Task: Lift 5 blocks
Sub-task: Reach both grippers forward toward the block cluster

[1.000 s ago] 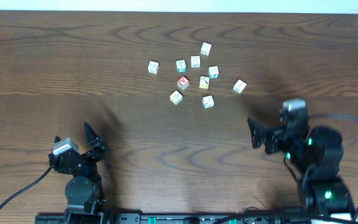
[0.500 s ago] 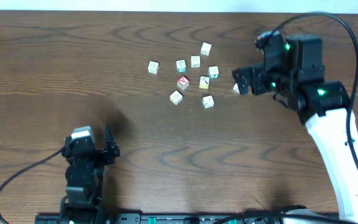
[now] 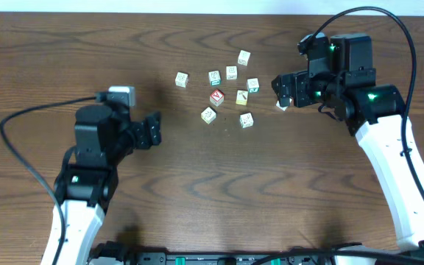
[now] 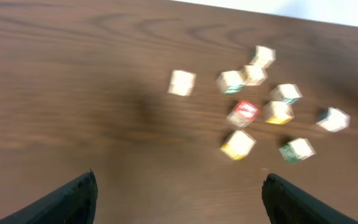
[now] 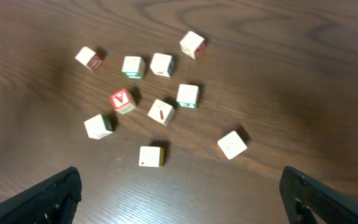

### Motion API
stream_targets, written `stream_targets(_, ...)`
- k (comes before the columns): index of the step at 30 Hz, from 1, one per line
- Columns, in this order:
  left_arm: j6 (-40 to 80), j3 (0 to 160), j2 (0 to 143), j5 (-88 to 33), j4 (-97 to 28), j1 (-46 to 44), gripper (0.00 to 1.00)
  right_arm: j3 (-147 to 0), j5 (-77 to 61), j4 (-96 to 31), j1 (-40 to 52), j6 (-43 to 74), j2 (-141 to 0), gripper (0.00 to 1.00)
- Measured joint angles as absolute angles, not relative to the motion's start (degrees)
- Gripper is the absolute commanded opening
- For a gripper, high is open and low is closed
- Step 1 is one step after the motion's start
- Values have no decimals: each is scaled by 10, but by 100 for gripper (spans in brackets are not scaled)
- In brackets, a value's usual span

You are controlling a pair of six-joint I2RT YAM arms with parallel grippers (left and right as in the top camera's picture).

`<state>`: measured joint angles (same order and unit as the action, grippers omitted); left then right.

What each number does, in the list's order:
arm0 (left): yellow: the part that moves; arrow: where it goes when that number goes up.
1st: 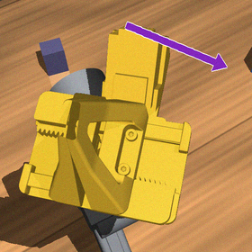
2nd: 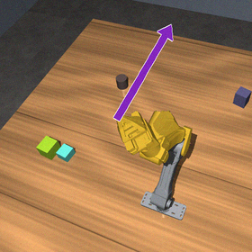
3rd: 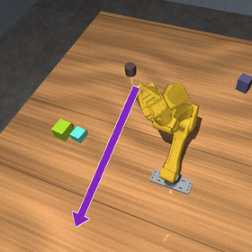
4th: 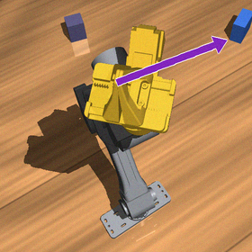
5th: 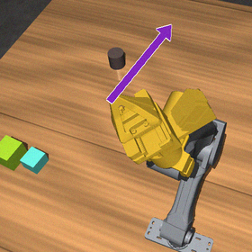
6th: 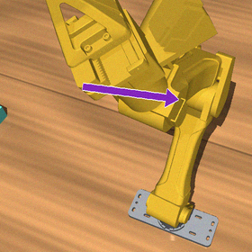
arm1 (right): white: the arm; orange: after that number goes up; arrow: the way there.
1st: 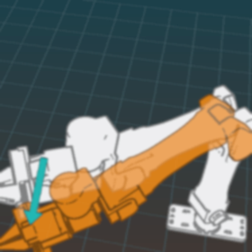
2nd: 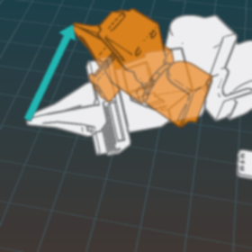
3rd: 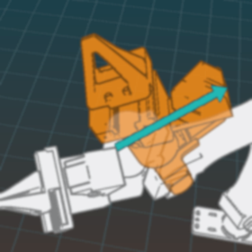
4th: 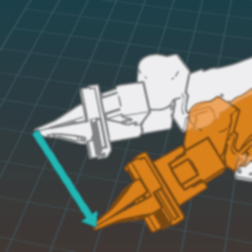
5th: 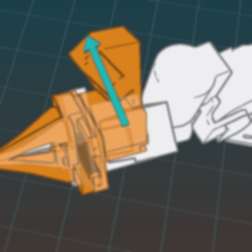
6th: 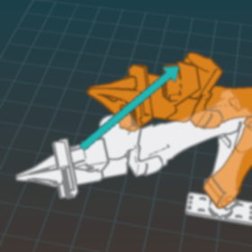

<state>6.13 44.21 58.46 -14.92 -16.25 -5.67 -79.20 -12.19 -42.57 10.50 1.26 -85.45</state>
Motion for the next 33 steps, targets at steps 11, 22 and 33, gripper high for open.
stream_targets(11,59,472,756,-217,-138,-57,85,-810,-83,-416,78,86,-1004,99)
stream_targets(22,23,542,834,-222,-139,-57,79,-855,-81,-402,76,112,-1076,99)
stream_targets(33,1,662,970,-178,-147,-57,86,-884,-81,-435,76,171,-1159,98)
